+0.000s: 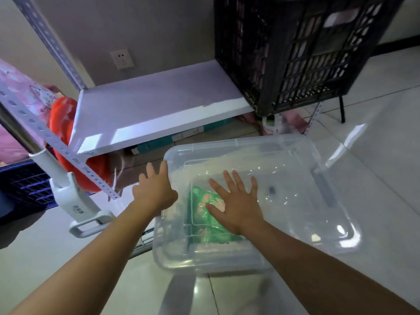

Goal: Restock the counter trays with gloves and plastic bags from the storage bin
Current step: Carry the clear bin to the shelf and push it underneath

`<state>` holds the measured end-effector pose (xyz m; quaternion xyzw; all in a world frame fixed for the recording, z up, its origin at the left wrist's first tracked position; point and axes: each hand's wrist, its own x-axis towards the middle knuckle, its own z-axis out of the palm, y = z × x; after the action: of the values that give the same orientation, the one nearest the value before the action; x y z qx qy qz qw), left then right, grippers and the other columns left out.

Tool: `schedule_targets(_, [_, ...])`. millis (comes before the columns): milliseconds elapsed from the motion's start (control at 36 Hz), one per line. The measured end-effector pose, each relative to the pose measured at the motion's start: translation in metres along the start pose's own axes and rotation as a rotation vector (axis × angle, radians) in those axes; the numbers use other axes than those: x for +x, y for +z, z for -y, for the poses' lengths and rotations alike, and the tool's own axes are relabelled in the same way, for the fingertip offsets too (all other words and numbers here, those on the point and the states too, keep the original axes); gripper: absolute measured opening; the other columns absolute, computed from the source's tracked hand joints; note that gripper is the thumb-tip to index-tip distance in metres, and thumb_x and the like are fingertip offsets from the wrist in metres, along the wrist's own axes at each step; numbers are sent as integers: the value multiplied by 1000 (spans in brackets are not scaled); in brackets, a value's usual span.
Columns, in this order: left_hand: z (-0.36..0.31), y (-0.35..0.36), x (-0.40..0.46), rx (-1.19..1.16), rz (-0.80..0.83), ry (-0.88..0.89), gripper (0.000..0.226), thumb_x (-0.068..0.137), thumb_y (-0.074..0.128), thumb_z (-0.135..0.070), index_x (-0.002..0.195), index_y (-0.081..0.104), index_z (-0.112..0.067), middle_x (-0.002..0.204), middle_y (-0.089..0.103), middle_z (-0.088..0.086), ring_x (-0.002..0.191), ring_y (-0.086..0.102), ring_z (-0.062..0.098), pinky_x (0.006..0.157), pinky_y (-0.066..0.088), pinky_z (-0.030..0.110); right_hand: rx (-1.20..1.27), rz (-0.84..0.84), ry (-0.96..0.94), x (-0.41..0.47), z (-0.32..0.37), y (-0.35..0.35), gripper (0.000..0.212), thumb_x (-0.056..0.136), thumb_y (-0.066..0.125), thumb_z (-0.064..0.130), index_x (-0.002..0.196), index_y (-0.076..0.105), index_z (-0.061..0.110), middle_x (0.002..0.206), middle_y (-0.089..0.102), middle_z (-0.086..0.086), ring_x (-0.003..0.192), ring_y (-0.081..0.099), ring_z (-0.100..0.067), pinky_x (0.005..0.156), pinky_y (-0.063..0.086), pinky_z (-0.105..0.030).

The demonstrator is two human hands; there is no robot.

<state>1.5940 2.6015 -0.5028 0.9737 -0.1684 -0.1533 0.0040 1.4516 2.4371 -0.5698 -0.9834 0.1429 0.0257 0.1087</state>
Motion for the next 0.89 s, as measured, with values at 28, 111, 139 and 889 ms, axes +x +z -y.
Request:
schedule_targets(28, [-8,0,-2,13,-87,59,88,86,64,-38,156,11,-28,165,11,14,146,22,42,111,32,58,23,3,2,-1,1,-3,68,89,15,74,152,6,49,167,-1,1,152,-11,-22,112,-18,-63])
schedule_targets(111, [-42,6,-8,7,-269,214,83,89,56,-52,157,13,-29,166,13,13,151,14,36,119,22,55,68,-45,37,-7,-4,-11,62,93,24,64,151,26,41,165,15,1,152,-4,-25,112,-16,-62])
schedule_targets(139, [-56,10,-12,9,-288,253,82,90,52,-56,157,13,-31,166,11,12,151,11,35,120,18,54,82,-78,63,-10,-10,-14,60,94,28,61,149,33,38,164,19,0,152,-2,-26,113,-15,-62])
schedule_targets(889, [-142,104,-39,-34,-219,515,72,85,-7,-80,151,-7,-52,165,-10,-4,153,-10,25,117,-14,60,746,332,1010,-35,-242,-112,69,63,91,26,123,59,12,122,62,-8,103,61,-27,84,43,-40])
